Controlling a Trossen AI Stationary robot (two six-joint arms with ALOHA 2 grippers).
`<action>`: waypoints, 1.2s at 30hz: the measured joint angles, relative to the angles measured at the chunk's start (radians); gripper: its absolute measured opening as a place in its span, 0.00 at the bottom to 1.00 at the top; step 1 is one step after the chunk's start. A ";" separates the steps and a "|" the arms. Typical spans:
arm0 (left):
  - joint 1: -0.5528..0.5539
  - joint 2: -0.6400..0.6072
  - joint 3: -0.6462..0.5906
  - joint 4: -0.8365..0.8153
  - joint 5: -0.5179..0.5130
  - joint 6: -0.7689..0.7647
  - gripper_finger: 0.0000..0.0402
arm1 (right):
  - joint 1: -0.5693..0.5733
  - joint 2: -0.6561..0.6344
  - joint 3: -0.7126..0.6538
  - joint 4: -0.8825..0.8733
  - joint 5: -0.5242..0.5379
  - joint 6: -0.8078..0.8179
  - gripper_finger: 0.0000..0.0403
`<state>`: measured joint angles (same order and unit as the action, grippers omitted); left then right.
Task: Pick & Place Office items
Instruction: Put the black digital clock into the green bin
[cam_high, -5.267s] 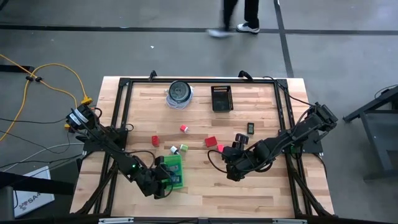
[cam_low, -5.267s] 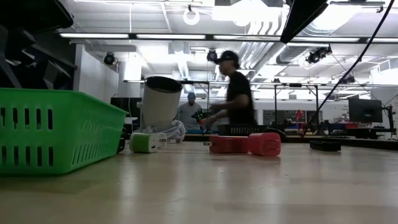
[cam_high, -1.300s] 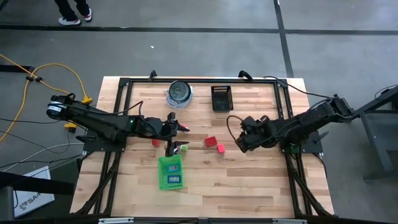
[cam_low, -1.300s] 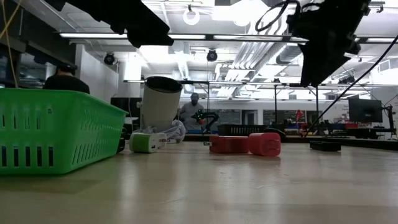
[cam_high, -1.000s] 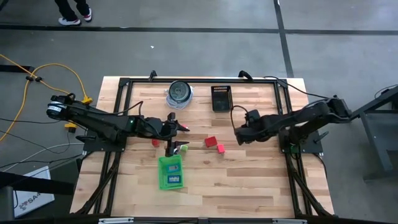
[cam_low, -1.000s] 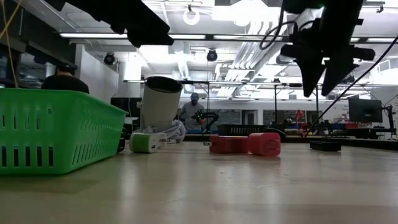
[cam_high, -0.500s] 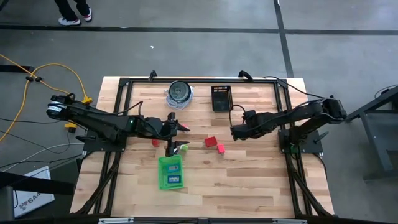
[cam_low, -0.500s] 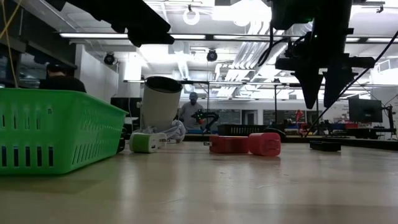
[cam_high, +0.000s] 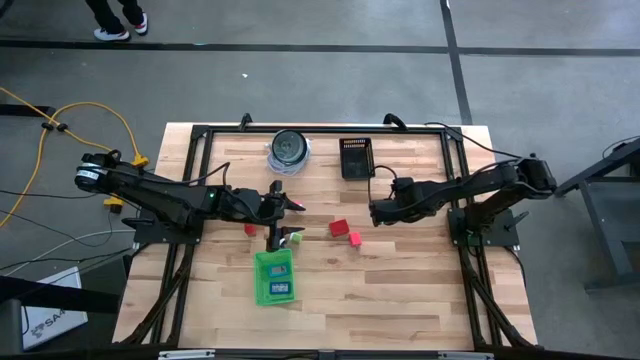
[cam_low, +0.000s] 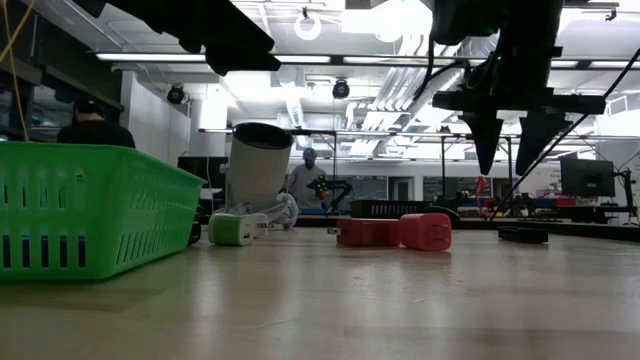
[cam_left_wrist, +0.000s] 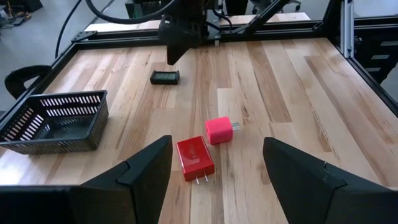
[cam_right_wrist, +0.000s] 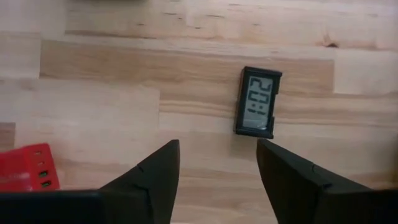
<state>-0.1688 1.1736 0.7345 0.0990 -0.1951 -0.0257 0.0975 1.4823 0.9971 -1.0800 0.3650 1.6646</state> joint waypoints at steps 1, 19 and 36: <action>0.000 0.000 0.000 0.000 0.000 0.000 0.61 | 0.000 0.008 0.000 0.000 0.000 0.018 0.53; 0.000 0.000 0.000 0.009 0.000 0.000 0.61 | -0.012 0.163 0.000 -0.025 -0.110 0.176 0.64; 0.000 0.000 0.000 0.015 0.000 0.000 0.61 | -0.040 0.084 -0.015 -0.107 -0.051 0.164 0.64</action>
<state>-0.1688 1.1736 0.7345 0.1143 -0.1947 -0.0257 0.0573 1.5667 0.9824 -1.1874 0.3140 1.8286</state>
